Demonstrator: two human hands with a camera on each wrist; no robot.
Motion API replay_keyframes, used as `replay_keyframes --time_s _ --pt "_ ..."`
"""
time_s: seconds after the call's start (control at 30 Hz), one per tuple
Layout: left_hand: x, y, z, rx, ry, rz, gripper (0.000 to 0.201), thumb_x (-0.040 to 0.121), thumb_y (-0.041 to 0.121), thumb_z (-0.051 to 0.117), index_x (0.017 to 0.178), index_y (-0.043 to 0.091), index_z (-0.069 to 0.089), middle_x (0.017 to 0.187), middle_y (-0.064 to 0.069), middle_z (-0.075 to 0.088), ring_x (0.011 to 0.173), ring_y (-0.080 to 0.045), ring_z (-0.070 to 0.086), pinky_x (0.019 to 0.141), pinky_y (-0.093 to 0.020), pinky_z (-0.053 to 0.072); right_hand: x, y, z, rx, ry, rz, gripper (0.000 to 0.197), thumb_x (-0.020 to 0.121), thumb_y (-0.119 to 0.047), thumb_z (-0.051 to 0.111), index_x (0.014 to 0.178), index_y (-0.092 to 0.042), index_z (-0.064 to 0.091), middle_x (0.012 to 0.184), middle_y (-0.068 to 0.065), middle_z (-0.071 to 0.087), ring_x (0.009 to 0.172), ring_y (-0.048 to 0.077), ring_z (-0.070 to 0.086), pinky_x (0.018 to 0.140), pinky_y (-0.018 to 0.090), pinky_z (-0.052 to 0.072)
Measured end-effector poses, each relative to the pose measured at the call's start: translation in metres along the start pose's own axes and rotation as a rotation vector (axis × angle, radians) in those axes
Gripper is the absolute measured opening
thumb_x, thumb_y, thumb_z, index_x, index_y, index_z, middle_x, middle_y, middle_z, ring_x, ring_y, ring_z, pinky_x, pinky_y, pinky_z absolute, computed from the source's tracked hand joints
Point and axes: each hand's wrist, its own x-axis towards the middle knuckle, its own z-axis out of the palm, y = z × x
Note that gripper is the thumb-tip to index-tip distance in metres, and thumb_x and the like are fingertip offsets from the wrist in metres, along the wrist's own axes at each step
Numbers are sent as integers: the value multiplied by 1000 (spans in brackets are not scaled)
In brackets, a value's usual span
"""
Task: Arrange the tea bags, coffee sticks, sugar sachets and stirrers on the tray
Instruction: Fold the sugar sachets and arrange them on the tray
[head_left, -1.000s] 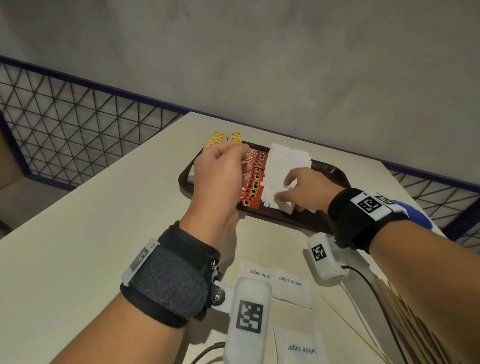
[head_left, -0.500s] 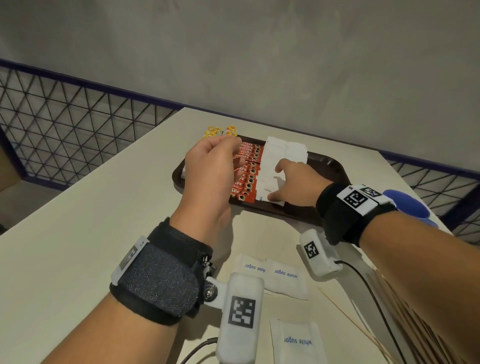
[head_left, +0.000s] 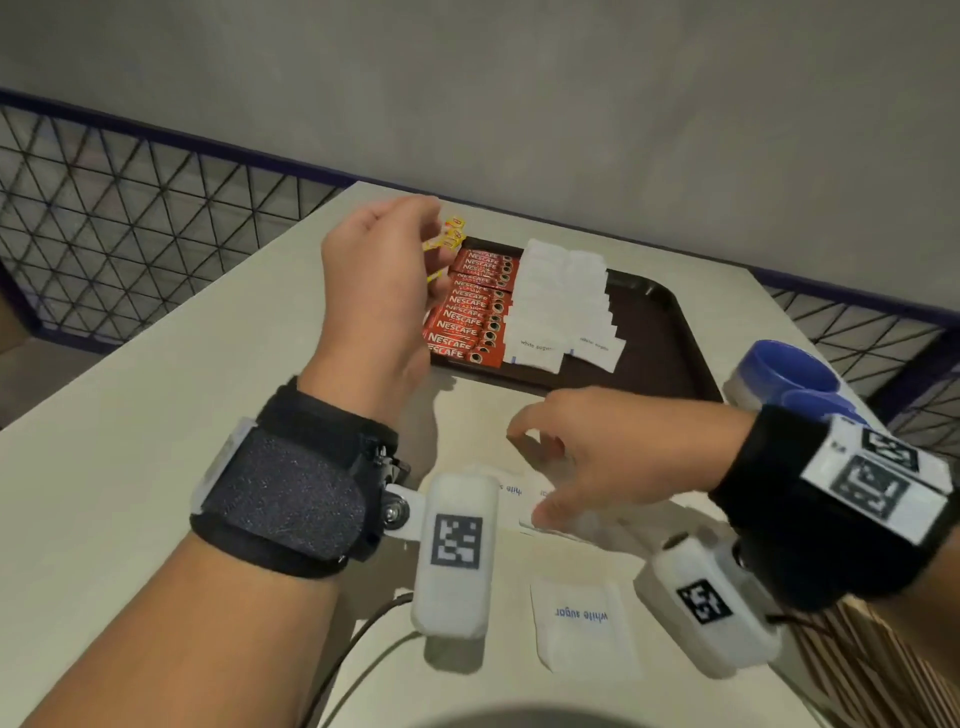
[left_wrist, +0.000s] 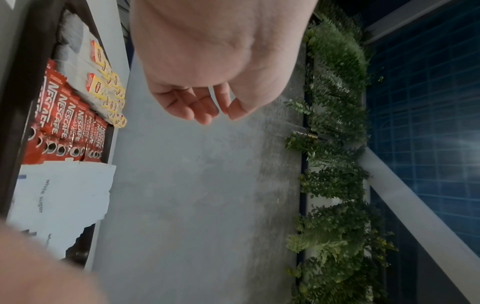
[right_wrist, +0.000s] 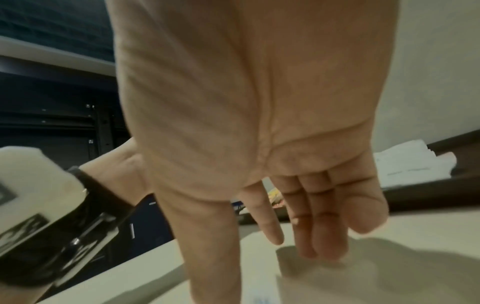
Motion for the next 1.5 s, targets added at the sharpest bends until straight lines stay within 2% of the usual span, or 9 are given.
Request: replay_keyframes --time_s 0.17,0.47,0.7,0.9,1.03,1.13,1.2,1.27,1.5 --pt "-8 -1 2 65 -41 17 11 95 15 63 84 17 64 74 5 64 62 -7 63 53 -22 48 -1 -1 20 149 145 29 46 73 -54 82 108 -34 59 101 -14 54 98 7 49 84 28 50" --pt "-14 -5 8 174 -90 48 7 96 20 65 90 20 68 77 8 69 71 -9 66 65 -29 51 -1 -16 27 368 223 -2 37 73 -22 87 92 -25 56 80 -13 50 65 5 42 56 17 38" --pt "-14 -8 8 194 -155 22 5 94 19 67 89 19 68 72 8 70 63 -9 66 56 -26 49 -8 -11 10 601 320 19 28 72 -17 88 94 -24 72 86 -2 73 75 21 68 69 41 59" --pt "-12 -13 9 235 -170 29 10 93 19 68 83 21 70 77 5 71 72 -16 65 66 -34 51 -13 4 -2 873 421 76 13 79 -19 86 86 -15 76 93 5 76 76 20 71 64 24 54" --pt "-11 -14 9 260 -163 31 16 91 25 71 75 26 69 71 8 66 68 -16 59 66 -35 47 -18 11 -12 1128 702 39 20 76 -15 88 77 -12 68 95 25 72 76 29 70 67 43 57" --pt "-17 -11 13 115 -264 -94 17 93 33 69 82 21 63 62 6 46 54 -13 43 53 -28 38 -20 9 -17 1420 992 -140 23 67 -19 89 75 -19 67 99 27 73 93 44 73 78 58 58" --pt "-23 -7 16 -6 -372 -157 21 89 36 70 85 18 60 60 4 39 50 -14 38 49 -26 33 -22 9 -20 1597 1082 -230 27 68 -20 82 87 -11 66 98 19 77 88 36 76 68 42 63" --pt "-27 -6 16 21 -470 -149 27 84 41 74 88 17 63 62 1 45 50 -15 41 48 -25 36 -24 11 -19 1660 1115 -228 29 69 -19 79 91 -7 63 94 14 78 79 27 76 56 30 58" --pt "-38 -18 20 162 -736 -239 43 83 47 75 100 8 75 95 -21 74 79 -34 74 71 -35 63 -20 15 0 1431 1059 -40 38 80 -19 84 87 5 56 83 32 65 65 29 58 53 32 51"
